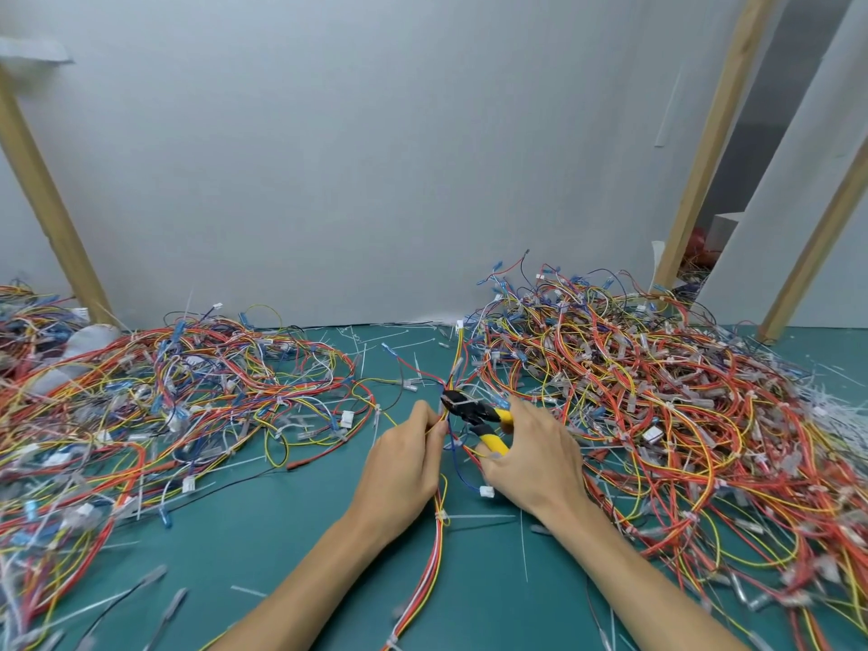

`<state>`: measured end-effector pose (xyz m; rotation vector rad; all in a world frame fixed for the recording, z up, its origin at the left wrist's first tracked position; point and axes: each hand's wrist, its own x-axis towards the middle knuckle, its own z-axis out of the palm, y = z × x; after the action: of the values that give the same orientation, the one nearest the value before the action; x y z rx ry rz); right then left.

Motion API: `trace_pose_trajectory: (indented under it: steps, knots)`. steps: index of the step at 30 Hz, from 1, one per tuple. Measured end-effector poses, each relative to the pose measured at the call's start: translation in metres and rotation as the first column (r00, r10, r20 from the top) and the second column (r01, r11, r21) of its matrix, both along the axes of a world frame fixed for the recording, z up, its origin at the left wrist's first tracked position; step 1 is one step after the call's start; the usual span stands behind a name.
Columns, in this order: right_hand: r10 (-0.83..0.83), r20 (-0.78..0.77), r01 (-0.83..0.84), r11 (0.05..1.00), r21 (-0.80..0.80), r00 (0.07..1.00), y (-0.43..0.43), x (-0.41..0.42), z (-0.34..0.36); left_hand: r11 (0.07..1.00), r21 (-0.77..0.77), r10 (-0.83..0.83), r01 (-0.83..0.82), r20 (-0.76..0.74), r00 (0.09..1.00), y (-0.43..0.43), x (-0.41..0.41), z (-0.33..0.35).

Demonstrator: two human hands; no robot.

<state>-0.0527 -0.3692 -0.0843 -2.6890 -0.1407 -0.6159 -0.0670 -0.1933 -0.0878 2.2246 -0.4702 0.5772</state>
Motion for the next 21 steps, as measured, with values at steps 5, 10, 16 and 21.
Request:
trace_pose_trajectory:
  steps: [5,10,16,21]
  knots:
    - [-0.009,-0.05,0.009,1.0,0.001,0.999,0.0,-0.0015,0.005,1.0,0.002,0.014,-0.014,-0.003,1.0,0.0002,-0.0005,-0.0005]
    - [-0.007,-0.085,0.007,1.0,-0.005,0.996,-0.0006,-0.0011,0.0056,1.0,-0.014,0.017,-0.017,-0.011,1.0,-0.0002,-0.0013,0.0003]
    - [0.008,-0.11,-0.004,0.999,0.037,0.994,-0.0008,-0.0017,0.008,1.0,-0.015,0.013,-0.013,-0.004,1.0,-0.0002,-0.0006,0.0005]
    - [-0.009,-0.107,0.011,1.0,0.023,0.994,-0.0015,0.0012,0.0062,0.999,-0.032,0.006,-0.007,-0.016,1.0,0.0,-0.0005,0.0011]
